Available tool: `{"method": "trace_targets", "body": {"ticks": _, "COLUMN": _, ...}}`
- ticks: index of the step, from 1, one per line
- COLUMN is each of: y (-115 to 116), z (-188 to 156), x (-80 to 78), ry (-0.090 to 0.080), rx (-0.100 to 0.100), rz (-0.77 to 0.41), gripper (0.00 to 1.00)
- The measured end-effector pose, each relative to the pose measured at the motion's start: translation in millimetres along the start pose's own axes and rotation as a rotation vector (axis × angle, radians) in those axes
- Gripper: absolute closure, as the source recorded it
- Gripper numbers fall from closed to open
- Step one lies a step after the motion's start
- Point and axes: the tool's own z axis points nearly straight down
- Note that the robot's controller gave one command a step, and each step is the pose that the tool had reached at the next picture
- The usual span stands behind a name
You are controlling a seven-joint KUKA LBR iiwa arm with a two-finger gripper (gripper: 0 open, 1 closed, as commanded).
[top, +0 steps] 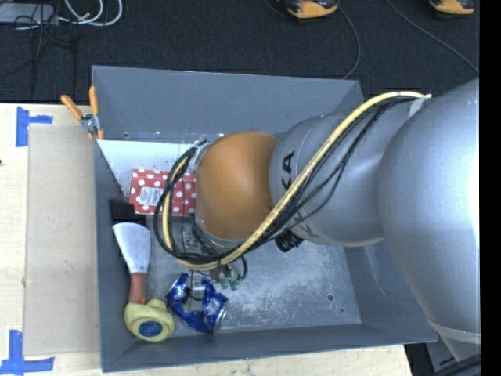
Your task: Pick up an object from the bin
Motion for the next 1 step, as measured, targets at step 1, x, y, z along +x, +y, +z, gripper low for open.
{"method": "trace_targets", "body": {"ticks": 1, "y": -0.7, "z": -4.4, "x": -2.0, "ry": -0.007, "rx": -0.002, "rz": 0.004, "gripper": 0.0}}
